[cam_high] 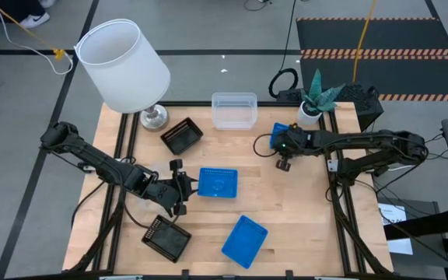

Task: Stack baskets by color
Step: Stack the top right blue bin on the top left blue bin

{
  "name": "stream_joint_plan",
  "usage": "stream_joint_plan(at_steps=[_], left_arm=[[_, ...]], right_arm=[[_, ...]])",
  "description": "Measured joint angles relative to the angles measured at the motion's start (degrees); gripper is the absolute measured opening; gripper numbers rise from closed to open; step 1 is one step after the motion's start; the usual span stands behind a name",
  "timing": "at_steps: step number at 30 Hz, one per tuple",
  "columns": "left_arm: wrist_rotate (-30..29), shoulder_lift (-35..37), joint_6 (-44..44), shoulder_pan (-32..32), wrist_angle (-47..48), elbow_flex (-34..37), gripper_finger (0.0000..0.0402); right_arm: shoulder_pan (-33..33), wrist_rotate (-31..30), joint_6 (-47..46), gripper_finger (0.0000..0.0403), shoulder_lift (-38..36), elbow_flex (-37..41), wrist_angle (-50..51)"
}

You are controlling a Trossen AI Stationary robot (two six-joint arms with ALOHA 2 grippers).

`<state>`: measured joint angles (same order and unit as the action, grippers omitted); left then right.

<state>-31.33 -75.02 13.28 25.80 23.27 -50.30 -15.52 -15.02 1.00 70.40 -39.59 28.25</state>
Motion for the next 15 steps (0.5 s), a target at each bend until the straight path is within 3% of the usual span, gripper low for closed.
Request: stream_joint_plan(at_steps=[7, 15], left_arm=[[-0.04, 0.00, -1.48, 0.00, -2.23, 0.00, 0.0145], [-0.04, 0.00, -9.11, 0.00, -9.79, -1.42, 0.0145]], right_arm=[[5.89, 0.12, -9.37, 0.0006, 0.01, -12.83, 7.91], [17.88, -2.39, -8.80, 0.0007, 2.02, -22.05, 7.44]])
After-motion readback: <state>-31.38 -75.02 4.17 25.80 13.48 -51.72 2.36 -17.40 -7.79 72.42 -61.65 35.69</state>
